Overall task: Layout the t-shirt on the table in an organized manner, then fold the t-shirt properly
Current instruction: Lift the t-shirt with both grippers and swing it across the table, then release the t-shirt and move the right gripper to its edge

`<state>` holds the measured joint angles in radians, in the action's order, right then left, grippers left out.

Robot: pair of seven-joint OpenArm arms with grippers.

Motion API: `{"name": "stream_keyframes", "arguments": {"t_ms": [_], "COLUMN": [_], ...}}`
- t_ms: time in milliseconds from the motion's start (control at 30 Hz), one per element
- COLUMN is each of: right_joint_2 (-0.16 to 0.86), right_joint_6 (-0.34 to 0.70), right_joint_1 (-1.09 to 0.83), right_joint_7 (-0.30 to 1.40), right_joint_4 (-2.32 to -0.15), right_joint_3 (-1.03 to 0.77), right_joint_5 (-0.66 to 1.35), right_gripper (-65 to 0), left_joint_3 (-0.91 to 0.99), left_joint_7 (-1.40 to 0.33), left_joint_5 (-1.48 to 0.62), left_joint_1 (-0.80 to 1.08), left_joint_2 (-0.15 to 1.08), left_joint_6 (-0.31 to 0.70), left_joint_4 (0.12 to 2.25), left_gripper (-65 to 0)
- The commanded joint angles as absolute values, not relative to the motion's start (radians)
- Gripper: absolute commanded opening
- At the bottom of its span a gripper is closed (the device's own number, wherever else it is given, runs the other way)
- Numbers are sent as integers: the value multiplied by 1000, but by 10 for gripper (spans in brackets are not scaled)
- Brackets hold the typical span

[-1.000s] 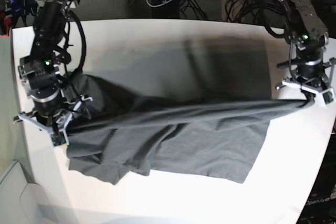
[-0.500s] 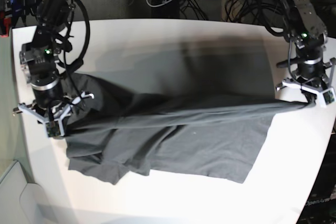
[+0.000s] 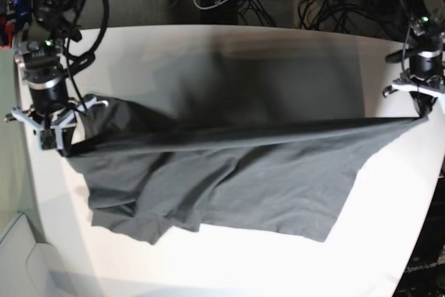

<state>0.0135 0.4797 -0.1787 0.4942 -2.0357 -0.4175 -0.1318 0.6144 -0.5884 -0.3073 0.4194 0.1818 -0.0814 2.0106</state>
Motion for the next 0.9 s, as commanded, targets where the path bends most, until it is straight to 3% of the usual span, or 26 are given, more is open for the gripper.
{"name": "stream_keyframes", "arguments": {"t_ms": [0, 400, 567, 867], "right_joint_2": [22, 39, 41, 41], "right_joint_6": [446, 446, 446, 446], "right_joint_1": [-182, -372, -390, -433], "right_joint_7": [461, 323, 278, 358], "right_joint_4": [-2055, -2054, -2054, -2052], "right_joint_3": [-455, -762, -858, -754], "right_joint_5": [-147, 188, 343, 358], "right_gripper": [-650, -650, -650, -650], "left_joint_3": [647, 789, 866, 819], "left_joint_7": [-549, -538, -535, -538], "left_joint_5": [-283, -286, -312, -390], "left_joint_1": [433, 533, 522, 521], "left_joint_2": [193, 182, 122, 122], "left_joint_6": [-108, -108, -107, -107], "left_joint_4": [2029, 2029, 2031, 2029], "left_gripper": [-649, -649, -649, -649]}}
